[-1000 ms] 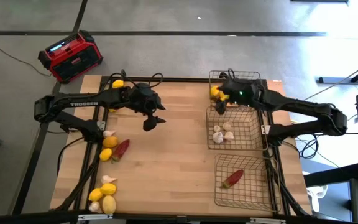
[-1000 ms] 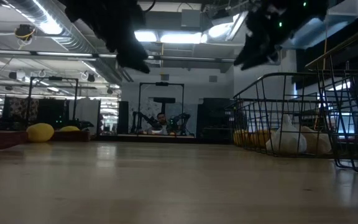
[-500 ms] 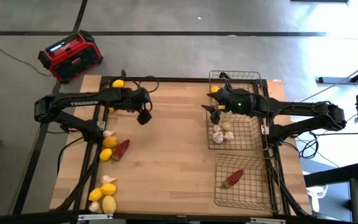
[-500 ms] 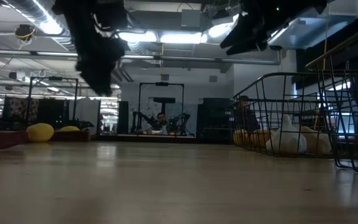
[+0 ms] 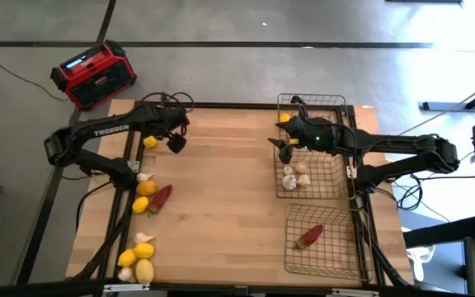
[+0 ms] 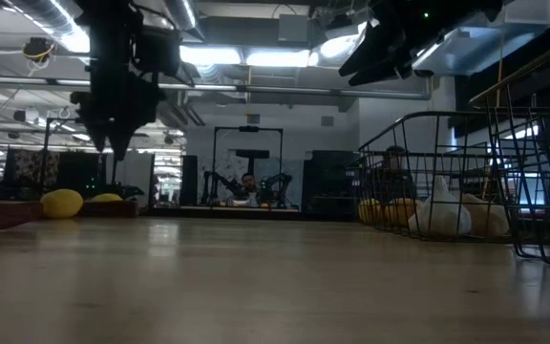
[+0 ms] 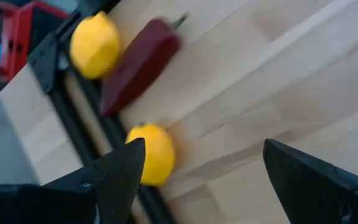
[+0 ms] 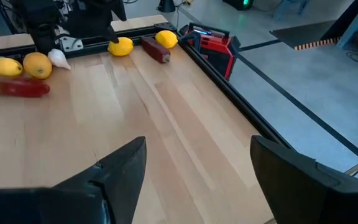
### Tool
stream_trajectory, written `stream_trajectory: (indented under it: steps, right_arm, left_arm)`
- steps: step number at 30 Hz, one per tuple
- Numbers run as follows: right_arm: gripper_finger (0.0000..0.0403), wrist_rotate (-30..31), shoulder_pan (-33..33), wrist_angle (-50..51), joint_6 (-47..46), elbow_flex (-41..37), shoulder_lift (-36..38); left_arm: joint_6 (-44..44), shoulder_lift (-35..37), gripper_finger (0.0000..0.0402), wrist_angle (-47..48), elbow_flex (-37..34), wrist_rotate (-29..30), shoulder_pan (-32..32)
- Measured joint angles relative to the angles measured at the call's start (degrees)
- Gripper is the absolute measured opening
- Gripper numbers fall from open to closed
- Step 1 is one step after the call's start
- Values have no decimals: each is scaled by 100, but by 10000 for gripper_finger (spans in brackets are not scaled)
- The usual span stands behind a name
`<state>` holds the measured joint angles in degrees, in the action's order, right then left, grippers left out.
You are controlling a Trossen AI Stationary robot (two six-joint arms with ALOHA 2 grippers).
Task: Sort produce into baskets
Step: Put the yellow lemon into the top wire basket
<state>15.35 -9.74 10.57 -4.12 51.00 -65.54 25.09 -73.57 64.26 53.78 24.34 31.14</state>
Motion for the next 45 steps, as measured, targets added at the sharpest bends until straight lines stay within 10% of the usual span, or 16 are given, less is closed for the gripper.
stream_trajectory:
  steps: [45]
  right_arm:
    - [282, -37, -2, 205, -9, -9, -2]
  left_arm:
    - [-1141, -2358, 292, 20, 0, -565, 2024]
